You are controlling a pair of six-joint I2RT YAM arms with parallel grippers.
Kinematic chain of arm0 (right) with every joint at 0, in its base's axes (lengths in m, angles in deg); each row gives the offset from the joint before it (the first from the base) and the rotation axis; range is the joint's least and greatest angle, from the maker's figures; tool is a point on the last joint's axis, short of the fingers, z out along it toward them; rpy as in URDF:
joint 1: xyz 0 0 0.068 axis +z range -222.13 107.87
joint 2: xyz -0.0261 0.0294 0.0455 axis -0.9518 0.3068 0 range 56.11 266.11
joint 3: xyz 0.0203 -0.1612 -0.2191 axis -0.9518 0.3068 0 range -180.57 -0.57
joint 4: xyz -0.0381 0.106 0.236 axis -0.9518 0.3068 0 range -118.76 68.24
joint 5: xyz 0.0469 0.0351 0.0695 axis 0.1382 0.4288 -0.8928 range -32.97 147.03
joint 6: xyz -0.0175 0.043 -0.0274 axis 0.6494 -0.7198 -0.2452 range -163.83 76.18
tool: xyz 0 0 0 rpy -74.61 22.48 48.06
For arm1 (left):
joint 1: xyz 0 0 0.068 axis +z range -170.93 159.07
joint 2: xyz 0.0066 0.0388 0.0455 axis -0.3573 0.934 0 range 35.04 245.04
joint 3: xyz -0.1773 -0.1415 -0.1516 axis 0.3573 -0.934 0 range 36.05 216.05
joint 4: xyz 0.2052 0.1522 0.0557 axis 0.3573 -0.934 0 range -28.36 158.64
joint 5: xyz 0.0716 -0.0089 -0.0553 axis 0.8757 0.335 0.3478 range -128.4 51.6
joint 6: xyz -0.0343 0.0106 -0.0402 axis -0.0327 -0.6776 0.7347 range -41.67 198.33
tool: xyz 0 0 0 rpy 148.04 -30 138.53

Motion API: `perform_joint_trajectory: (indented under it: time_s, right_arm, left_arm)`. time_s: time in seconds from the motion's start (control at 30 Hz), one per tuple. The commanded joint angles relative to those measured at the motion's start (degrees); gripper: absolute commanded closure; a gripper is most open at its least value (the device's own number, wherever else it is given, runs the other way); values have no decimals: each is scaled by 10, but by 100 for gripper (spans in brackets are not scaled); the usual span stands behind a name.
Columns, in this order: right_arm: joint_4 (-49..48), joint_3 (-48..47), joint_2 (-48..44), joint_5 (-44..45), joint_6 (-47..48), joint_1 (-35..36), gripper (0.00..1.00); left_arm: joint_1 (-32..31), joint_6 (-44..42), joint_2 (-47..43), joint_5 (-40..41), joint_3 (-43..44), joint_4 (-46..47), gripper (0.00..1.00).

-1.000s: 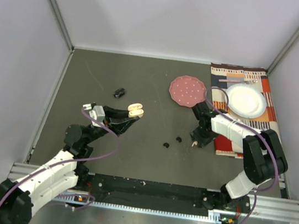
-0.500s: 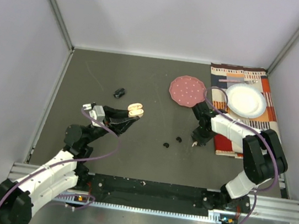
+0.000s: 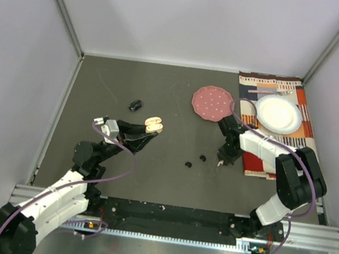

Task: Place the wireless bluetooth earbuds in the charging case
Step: Pick up the left earbud from the center of the board.

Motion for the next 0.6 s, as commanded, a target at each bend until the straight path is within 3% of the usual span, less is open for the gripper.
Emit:
perform_joint_trajectory:
  time_s: [0.0,0.1,0.3,0.57]
  right_arm:
    - [-82,28,23,1,23,-5,95]
    - [-108,34,12,4,56,-4,100]
    - [-161,82,-54,51,100,-3,100]
    - [-228,139,-211,200,181,59,100]
  left_arm:
    - [0,-2,-2,6,18,15,100]
    - [0,-2,-1,6,19,16,100]
    - [0,1,7,1,23,19,100]
    - [0,8,27,-7,31,31,100]
